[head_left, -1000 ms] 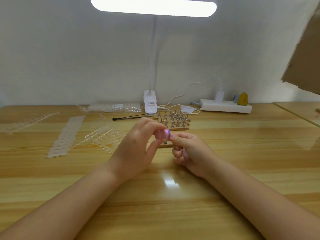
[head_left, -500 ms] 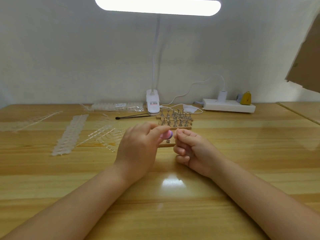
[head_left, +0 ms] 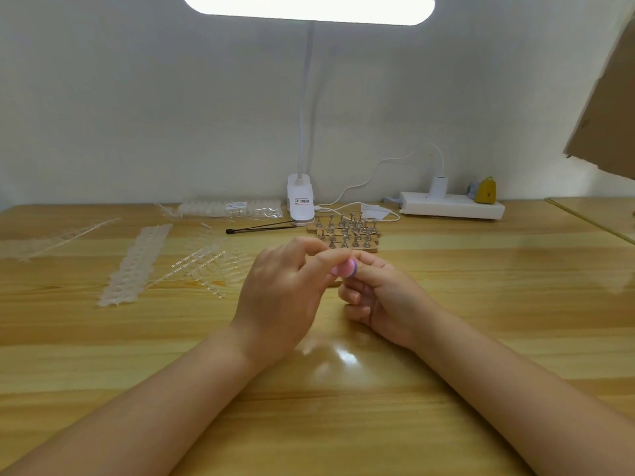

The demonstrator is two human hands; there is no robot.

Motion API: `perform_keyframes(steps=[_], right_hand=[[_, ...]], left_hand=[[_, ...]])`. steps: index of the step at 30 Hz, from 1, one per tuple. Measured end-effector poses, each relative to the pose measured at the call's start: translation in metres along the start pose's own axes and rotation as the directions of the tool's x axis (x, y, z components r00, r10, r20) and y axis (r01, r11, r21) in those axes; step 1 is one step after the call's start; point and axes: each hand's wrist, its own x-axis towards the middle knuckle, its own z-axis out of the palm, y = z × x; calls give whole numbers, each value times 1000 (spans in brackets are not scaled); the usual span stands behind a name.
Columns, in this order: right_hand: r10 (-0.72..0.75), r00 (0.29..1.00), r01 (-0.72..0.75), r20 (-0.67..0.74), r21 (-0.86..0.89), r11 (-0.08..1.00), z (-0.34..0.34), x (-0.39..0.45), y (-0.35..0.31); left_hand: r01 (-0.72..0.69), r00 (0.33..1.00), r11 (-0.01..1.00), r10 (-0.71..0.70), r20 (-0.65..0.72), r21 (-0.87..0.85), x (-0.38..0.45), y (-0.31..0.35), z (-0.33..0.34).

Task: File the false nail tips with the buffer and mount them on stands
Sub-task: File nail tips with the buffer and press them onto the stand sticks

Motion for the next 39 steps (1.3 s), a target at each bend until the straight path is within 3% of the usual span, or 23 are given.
perform_keyframes(steps=[4, 8, 11, 14, 18, 22, 27, 30, 32, 36, 39], right_hand=[[32, 999, -31, -20, 48, 998, 0, 0, -2], [30, 999, -28, 31, -52, 998, 0, -1, -2], [64, 996, -62, 68, -33, 998, -2, 0, -4], [72, 995, -72, 66, -7, 997, -4, 1, -3], [63, 992, -54, 113, -78, 995, -5, 0, -2], [87, 989, -82, 121, -41, 996, -6, 0, -5], [53, 991, -43, 121, -77, 996, -4, -1, -3], [70, 992, -67, 104, -32, 997, -5, -1, -5], [63, 994, -62, 88, -13, 998, -5, -1, -4], [19, 996, -16, 83, -38, 999, -5, 0, -1], [18, 997, -20, 76, 35, 999, -6, -1, -3]], left_hand=[[65, 996, 994, -60, -61, 87, -1, -11, -2], [-120, 989, 986, 129, -76, 116, 1, -2, 2], [-63, 997, 984, 69, -31, 164, -2, -7, 0], [-25, 996, 986, 38, -76, 165, -1, -14, -2], [-168, 981, 970, 183, -70, 176, 0, -1, 5], [-23, 999, 989, 28, -31, 149, -1, -13, -1], [-118, 990, 990, 123, -67, 79, 1, -1, 3], [-20, 1000, 991, 19, 9, 132, -3, -7, 3], [31, 999, 990, -29, -17, 137, -3, -10, 1], [-35, 997, 997, 39, -64, 63, 0, 1, 4], [38, 999, 992, -38, 2, 118, -1, -3, 4]])
